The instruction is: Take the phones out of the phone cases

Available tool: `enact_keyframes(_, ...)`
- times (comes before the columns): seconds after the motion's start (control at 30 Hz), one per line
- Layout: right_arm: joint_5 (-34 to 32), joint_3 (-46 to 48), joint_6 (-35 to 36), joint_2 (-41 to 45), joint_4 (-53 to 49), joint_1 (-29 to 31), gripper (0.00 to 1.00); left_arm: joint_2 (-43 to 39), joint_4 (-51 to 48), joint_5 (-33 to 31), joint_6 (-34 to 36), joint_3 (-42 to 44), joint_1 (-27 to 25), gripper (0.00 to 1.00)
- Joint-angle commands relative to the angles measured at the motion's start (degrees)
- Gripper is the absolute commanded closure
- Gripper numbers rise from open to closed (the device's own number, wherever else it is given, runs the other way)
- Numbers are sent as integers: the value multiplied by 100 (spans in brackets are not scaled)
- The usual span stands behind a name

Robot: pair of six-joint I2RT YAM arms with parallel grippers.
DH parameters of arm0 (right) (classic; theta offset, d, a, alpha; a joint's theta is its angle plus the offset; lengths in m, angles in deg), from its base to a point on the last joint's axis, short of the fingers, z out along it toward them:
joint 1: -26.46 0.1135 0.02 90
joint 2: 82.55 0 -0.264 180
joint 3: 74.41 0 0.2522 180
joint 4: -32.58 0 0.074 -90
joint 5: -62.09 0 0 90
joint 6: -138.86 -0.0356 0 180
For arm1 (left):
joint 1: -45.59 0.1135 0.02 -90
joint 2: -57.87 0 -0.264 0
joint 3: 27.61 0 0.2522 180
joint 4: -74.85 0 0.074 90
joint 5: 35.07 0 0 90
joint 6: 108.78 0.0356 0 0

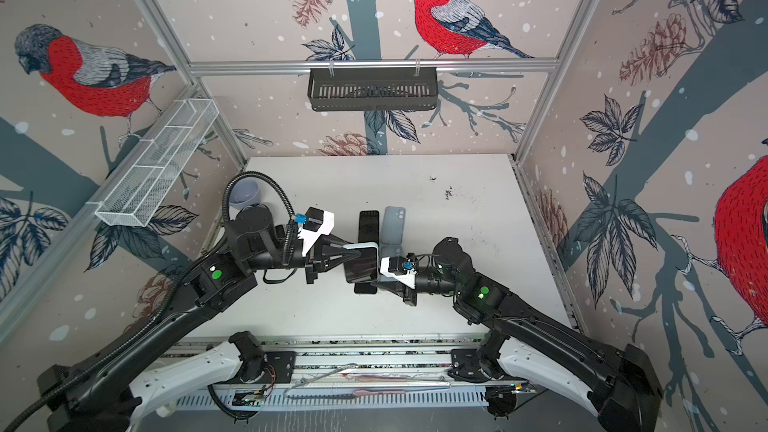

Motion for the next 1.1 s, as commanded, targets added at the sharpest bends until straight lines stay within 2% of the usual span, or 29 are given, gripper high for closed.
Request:
enact_keyframes(0.0, 166, -22, 11, 11, 88, 1, 79, -28, 491, 110, 13, 2, 9, 100)
enact_keyframes(0.13, 215, -24, 38, 4, 105, 2, 92, -28, 480, 111, 4, -14, 7, 100)
enact_keyframes(0.3, 560, 4, 173, 5, 124, 9, 92, 5, 592, 150, -129, -15, 9, 100)
enact_keyframes(0.4, 639, 22, 624, -22, 128, 167, 93, 114, 693, 248, -263, -78, 9, 100)
enact_keyframes(0.53, -161, -78, 1384, -51, 0, 594, 99, 316, 951, 421, -517, -85, 9, 100)
enact_keyframes(0.67, -813, -89, 1626, -34, 323, 636, 100, 471, 1264, 522, -753, -25, 9, 100)
enact_keyframes(0.93, -1304, -35, 1932, -53, 824, 640, 100, 706, 1735, 631, -1152, 73, 5, 100)
enact_keyframes(1.07, -1377, -64, 2118, -87, 835, 650, 93, 870, 1957, 672, -1362, 73, 9, 100)
